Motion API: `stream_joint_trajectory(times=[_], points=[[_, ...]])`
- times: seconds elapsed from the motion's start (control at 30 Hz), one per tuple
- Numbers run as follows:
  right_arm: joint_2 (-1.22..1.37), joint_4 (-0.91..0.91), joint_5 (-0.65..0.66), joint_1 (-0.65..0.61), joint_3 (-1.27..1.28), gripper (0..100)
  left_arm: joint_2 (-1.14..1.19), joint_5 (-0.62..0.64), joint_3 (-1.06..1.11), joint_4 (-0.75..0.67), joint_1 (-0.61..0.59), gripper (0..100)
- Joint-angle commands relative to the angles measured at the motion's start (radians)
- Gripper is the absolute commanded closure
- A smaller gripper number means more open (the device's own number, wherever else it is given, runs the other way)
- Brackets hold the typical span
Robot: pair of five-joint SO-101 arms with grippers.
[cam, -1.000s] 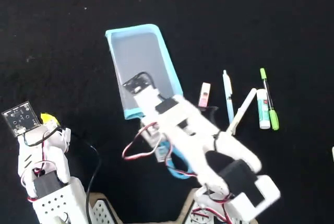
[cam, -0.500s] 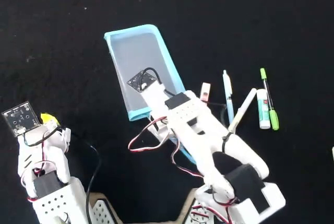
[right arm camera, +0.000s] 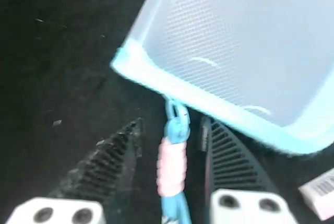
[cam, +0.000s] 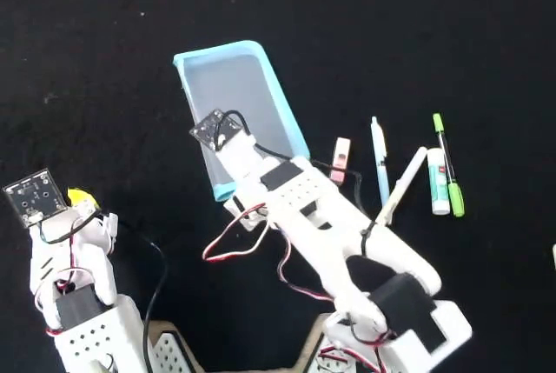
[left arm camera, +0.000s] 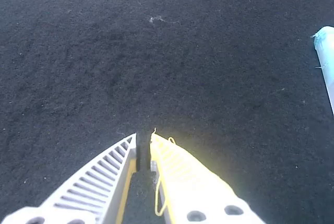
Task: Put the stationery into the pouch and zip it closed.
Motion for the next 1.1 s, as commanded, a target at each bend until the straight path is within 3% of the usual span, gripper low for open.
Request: stream_joint_trajectory(times=[0.0,0.2,0.4,0.73,0.9,1.07], points=[[0.038,-0.057,-0.002,0.048,-0.005,82.8,-0.002,0.008,0.007,-0.020,-0.012,94],[0.093,-0.063,-0.006,0.049,-0.031,83.6,-0.002,0.008,0.007,-0.020,-0.012,94],[0.093,-0.164,-0.002,0.048,-0.031,98.8,-0.002,0.008,0.005,-0.020,-0.012,94],[-0.107,0.005,0.075,0.044,-0.019,98.8,-0.002,0.008,0.007,-0.017,-0.005,94],[-0.289,0.000,0.077,0.043,-0.005,98.8,-0.002,0.008,0.004,-0.012,-0.001,94],[-0.398,-0.144,0.077,-0.051,0.194,98.8,-0.002,0.008,0.005,-0.012,0.027,94]])
